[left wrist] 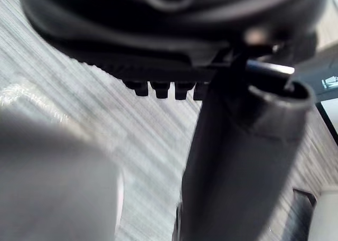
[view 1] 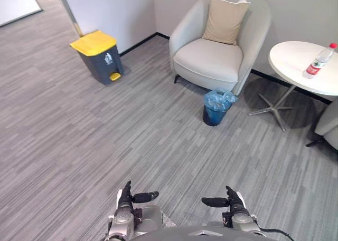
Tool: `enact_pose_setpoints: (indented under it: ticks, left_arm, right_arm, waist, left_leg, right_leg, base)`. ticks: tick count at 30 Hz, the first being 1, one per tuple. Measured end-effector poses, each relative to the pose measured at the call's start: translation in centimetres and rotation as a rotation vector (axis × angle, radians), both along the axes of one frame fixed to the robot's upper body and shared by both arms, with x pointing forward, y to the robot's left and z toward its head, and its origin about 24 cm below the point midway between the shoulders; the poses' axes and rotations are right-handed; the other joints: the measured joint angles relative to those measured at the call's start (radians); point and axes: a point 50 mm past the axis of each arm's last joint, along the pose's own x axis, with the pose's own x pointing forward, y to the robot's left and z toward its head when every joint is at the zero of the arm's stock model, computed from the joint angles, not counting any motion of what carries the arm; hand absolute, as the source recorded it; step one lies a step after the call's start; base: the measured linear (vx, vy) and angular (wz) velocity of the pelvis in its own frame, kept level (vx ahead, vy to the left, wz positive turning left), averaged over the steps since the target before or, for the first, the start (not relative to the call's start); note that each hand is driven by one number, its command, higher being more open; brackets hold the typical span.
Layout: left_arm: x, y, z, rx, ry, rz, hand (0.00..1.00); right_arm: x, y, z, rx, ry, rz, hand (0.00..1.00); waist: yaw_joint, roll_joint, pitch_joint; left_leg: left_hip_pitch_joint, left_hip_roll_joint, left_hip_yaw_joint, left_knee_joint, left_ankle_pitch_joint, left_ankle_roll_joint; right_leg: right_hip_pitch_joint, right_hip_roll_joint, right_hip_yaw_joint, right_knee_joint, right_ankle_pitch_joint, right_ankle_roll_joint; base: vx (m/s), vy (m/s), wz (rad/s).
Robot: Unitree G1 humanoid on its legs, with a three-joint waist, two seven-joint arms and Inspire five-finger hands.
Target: Organize the slippers on the shoe rack
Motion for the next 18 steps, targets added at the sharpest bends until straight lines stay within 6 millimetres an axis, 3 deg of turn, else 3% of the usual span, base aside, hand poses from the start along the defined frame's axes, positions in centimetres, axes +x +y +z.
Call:
enact_pose_setpoints:
  ticks: [4, 6, 7, 8, 9, 12, 14, 18]
  left_arm:
    - [-0.3, -0.1, -0.2, -0.004, 0.016, 0.001, 1.00]
    - [-0.4, -0.2, -0.3, -0.007, 0.022, -0.004, 1.00]
    - [-0.4, -0.2, -0.3, -0.009, 0.023, -0.004, 1.00]
    - [-0.5, -0.3, -0.3, -0.006, 0.027, -0.013, 1.00]
    - [-0.6, -0.2, -0.4, -0.001, 0.034, -0.032, 1.00]
    - [-0.7, -0.4, -0.5, -0.005, 0.046, -0.043, 1.00]
    - [-0.7, -0.3, -0.5, -0.005, 0.046, -0.040, 1.00]
    - [-0.8, -0.3, -0.5, -0.013, 0.046, -0.024, 1.00]
  right_arm:
    - [0.5, 1.1, 0.2, 0.034, -0.025, 0.004, 1.00]
    - [0.9, 1.2, 0.2, 0.038, -0.031, 0.009, 1.00]
    - [1.0, 1.3, 0.3, 0.038, -0.034, 0.011, 1.00]
    - [1.4, 1.4, 0.4, 0.036, -0.041, 0.023, 1.00]
    - [1.4, 1.2, 0.4, 0.029, -0.042, 0.027, 1.00]
    - [1.1, 0.2, 0.3, -0.005, -0.024, 0.050, 1.00]
    - [0.5, -0.6, 0.1, -0.025, 0.006, 0.047, 1.00]
    - [-0.3, -1.6, -0.2, -0.043, 0.042, 0.011, 1.00]
  waist:
    - [0.011, 0.004, -0.002]
    - [0.011, 0.009, 0.000]
    - [0.012, 0.011, 0.001]
    - [0.014, 0.010, 0.003]
    - [0.005, 0.007, 0.002]
    - [0.002, 0.018, -0.003]
    - [0.003, 0.020, -0.003]
    - [0.007, 0.026, -0.005]
  left_leg:
    - [0.062, -0.001, 0.101, -0.028, -0.022, 0.020]
    - [0.088, 0.009, 0.150, -0.061, -0.022, 0.021]
    - [0.100, 0.017, 0.175, -0.076, -0.021, 0.022]
    - [0.129, 0.023, 0.226, -0.105, -0.017, 0.028]
    - [0.144, 0.022, 0.247, -0.119, -0.015, 0.030]
    - [0.156, 0.025, 0.263, -0.159, 0.006, 0.034]
    - [0.152, 0.019, 0.251, -0.197, 0.043, 0.031]
    - [0.145, 0.025, 0.201, -0.217, 0.082, 0.027]
  right_leg:
    - [-0.021, -0.018, 0.093, 0.020, 0.015, 0.025]
    - [-0.080, -0.018, 0.117, 0.084, 0.020, 0.034]
    - [-0.112, -0.017, 0.101, 0.123, 0.025, 0.043]
    - [-0.163, -0.034, 0.014, 0.193, 0.031, 0.050]
    - [-0.172, -0.059, -0.086, 0.203, 0.034, 0.044]
    - [-0.143, -0.074, -0.239, 0.118, 0.059, 0.002]
    - [-0.105, -0.061, -0.256, -0.006, 0.094, 0.018]
    - [-0.045, -0.027, -0.259, -0.173, 0.192, 0.015]
  base:
    - [0.08, 0.144, -0.73]
    - [0.02, 0.062, -0.85]
    - [-0.02, 0.027, -1.16]
    - [-0.03, 0.019, -1.09]
    - [-0.04, 0.012, -0.93]
    - [-0.02, -0.027, -0.33]
    - [-0.02, -0.052, 0.02]
    - [-0.06, -0.051, -0.04]
